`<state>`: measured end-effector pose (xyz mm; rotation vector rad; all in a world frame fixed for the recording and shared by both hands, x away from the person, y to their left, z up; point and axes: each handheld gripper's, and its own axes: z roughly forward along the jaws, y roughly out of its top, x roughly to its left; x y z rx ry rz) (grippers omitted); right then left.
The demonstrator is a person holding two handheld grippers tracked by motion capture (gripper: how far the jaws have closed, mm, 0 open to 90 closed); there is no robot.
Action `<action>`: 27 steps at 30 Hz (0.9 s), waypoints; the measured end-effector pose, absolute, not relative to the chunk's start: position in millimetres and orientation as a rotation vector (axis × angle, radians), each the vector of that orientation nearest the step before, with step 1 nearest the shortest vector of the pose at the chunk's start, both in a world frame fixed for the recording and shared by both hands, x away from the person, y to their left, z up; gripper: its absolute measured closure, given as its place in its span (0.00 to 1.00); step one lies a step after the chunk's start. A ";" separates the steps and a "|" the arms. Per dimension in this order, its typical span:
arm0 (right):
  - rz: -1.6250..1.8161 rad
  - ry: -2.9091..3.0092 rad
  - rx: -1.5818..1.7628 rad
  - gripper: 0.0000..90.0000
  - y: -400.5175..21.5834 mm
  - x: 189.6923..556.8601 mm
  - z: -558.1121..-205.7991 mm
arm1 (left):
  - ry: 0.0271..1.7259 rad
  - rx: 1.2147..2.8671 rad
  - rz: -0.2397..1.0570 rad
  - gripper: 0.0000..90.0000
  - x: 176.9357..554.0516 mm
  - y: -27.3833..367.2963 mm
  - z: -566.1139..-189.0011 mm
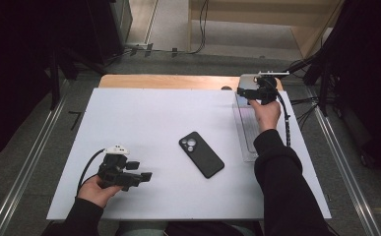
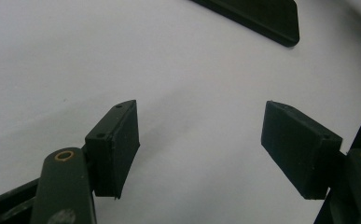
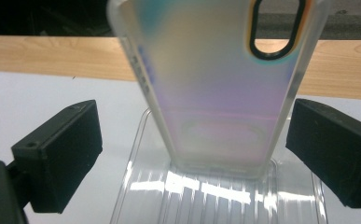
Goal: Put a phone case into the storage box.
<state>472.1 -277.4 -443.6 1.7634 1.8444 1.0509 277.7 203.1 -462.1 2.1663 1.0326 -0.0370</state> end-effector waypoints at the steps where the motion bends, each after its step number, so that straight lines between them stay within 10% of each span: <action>1: 1.048 1.848 1.772 0.02 -277.2 469.8 -441.6 | 1.034 2.164 -0.037 0.31 277.7 202.8 -462.0; 27: 1.258 2.165 1.556 0.13 -258.7 391.3 -421.6 | 1.004 2.161 -0.074 0.31 289.1 202.6 -456.7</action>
